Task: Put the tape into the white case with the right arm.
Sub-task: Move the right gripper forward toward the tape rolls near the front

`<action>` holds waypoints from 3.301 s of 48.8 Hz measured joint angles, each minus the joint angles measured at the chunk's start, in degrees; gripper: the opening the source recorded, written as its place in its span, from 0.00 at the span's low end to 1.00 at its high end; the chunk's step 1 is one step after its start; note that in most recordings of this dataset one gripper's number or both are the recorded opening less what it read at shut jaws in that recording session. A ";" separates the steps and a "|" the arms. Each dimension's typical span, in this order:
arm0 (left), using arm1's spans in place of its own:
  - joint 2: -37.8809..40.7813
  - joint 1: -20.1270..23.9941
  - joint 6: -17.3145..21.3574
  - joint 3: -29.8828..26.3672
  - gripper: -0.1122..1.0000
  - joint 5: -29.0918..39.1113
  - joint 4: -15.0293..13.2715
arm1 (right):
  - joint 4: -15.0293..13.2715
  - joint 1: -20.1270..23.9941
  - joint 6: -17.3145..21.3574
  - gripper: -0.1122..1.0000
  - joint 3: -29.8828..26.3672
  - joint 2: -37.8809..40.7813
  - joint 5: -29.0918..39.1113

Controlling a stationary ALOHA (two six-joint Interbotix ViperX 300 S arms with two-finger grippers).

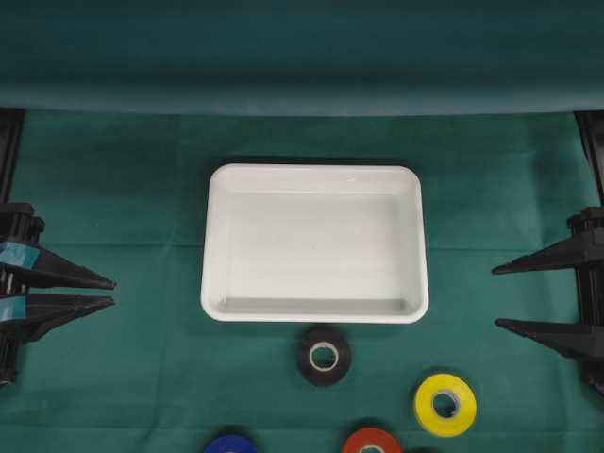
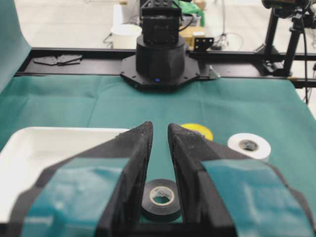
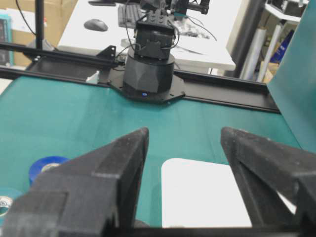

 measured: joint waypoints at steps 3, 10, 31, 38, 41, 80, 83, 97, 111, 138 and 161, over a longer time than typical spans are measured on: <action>-1.14 0.00 0.44 1.58 0.25 -0.79 -0.26 | 0.09 0.00 0.00 0.25 0.09 0.00 0.18; -8.26 -0.26 0.53 6.15 0.10 -0.97 -0.79 | 0.09 -0.09 0.26 0.05 0.44 -1.32 3.60; -20.04 -0.35 1.41 12.74 0.10 10.99 -0.79 | -0.88 -0.18 0.88 0.02 0.62 -0.97 7.65; -20.30 -0.35 1.41 15.73 0.10 11.34 -0.79 | -0.88 -0.18 0.79 0.08 0.62 0.44 7.82; -20.39 -0.35 1.41 16.44 0.10 11.34 -0.79 | -0.88 -0.18 0.88 0.15 0.62 0.53 8.09; -21.88 -0.26 1.05 18.28 0.10 12.04 -0.79 | -0.88 -0.18 5.63 0.88 0.00 2.72 29.88; -21.88 -0.26 1.05 18.46 0.10 12.04 -0.79 | -0.88 -0.18 5.71 0.88 0.00 2.64 30.67; -21.88 -0.26 1.05 18.72 0.10 12.04 -0.79 | -1.67 -0.18 5.63 0.88 0.09 2.37 31.03; -21.88 0.09 1.23 19.25 0.10 12.04 -0.79 | -1.93 3.25 5.54 0.88 0.09 1.93 30.67; -21.88 0.18 1.32 19.86 0.10 12.04 -0.79 | -6.24 9.05 5.45 0.88 2.99 1.41 27.60; -21.88 0.79 1.32 19.86 0.10 12.04 -0.79 | -6.24 12.66 5.80 0.88 0.09 10.81 21.88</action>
